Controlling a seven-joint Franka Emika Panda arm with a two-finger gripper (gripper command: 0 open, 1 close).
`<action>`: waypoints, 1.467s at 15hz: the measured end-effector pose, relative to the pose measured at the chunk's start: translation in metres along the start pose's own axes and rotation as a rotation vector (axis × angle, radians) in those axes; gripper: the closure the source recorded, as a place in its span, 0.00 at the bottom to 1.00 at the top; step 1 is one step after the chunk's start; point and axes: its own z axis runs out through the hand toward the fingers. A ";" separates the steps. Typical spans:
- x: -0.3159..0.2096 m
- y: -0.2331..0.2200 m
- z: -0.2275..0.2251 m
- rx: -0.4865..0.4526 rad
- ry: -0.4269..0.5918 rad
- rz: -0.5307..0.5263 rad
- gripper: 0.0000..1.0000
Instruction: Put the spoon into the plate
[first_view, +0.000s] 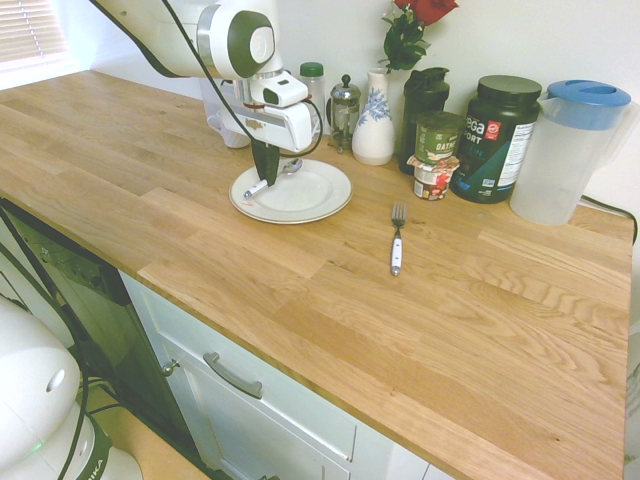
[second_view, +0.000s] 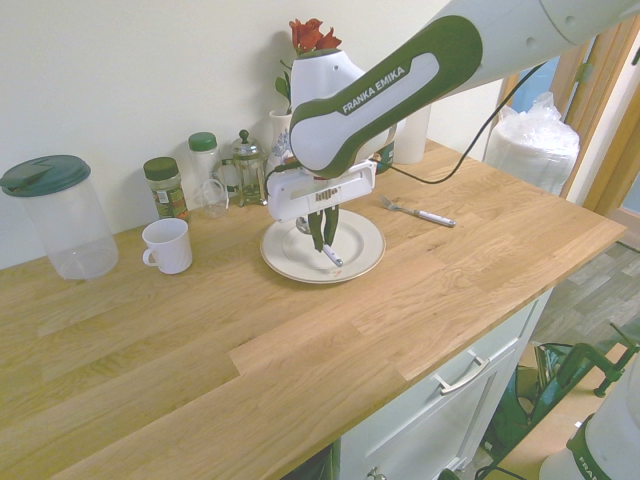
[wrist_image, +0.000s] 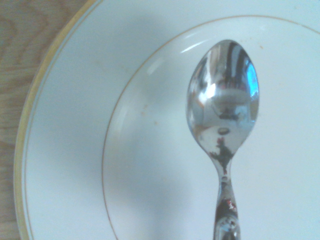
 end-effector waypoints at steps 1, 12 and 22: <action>0.001 -0.004 0.004 -0.004 -0.003 0.000 1.00; 0.005 -0.015 0.016 -0.034 0.029 0.032 0.00; 0.013 0.026 -0.051 -0.092 0.029 0.083 0.00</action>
